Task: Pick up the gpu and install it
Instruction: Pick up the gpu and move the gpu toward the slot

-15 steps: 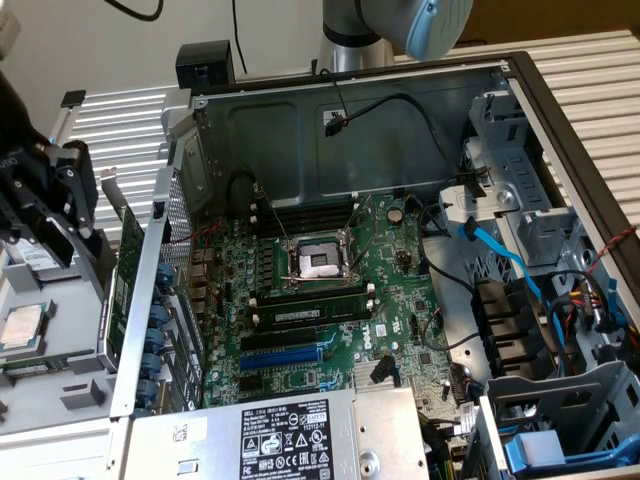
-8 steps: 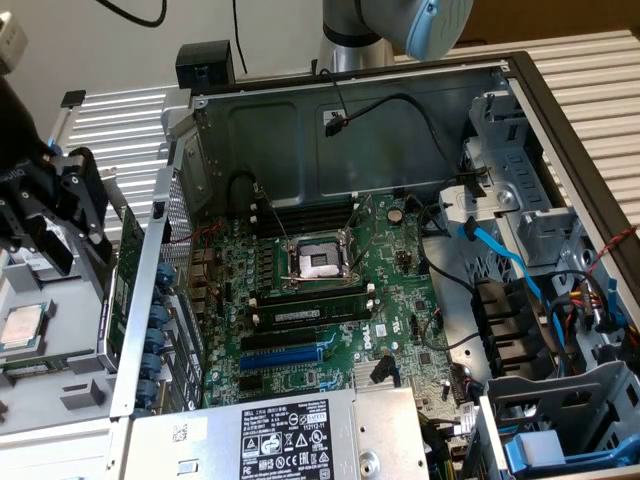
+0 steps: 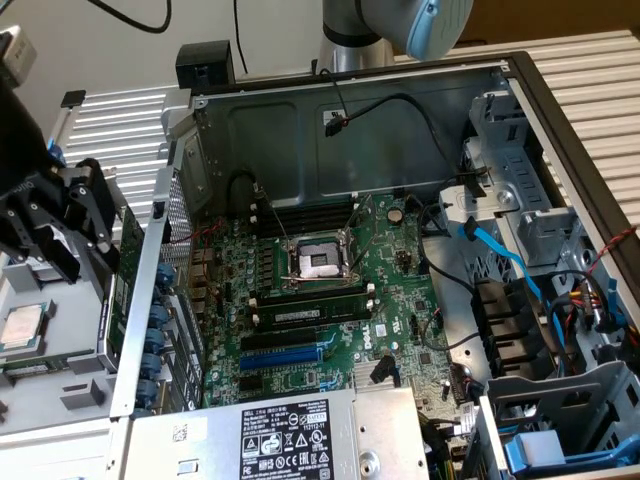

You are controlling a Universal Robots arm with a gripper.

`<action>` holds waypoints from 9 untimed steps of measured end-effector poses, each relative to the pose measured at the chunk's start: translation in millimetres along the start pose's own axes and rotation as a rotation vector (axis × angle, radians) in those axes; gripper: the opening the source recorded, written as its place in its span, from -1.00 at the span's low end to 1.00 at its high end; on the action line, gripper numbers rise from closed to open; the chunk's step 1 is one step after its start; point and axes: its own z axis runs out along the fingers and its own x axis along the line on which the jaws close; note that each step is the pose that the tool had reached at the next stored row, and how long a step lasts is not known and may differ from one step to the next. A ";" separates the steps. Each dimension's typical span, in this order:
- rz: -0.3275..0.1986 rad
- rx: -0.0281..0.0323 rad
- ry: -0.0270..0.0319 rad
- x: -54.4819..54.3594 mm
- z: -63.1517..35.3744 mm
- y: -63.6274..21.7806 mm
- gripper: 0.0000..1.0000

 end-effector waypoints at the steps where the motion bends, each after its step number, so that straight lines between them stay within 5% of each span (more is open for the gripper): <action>1: 0.001 -0.0002 -0.0011 -0.1 1.7 -0.3 0.14; 9: 0.014 -0.0021 -0.0096 -2.1 13.3 -3.0 0.14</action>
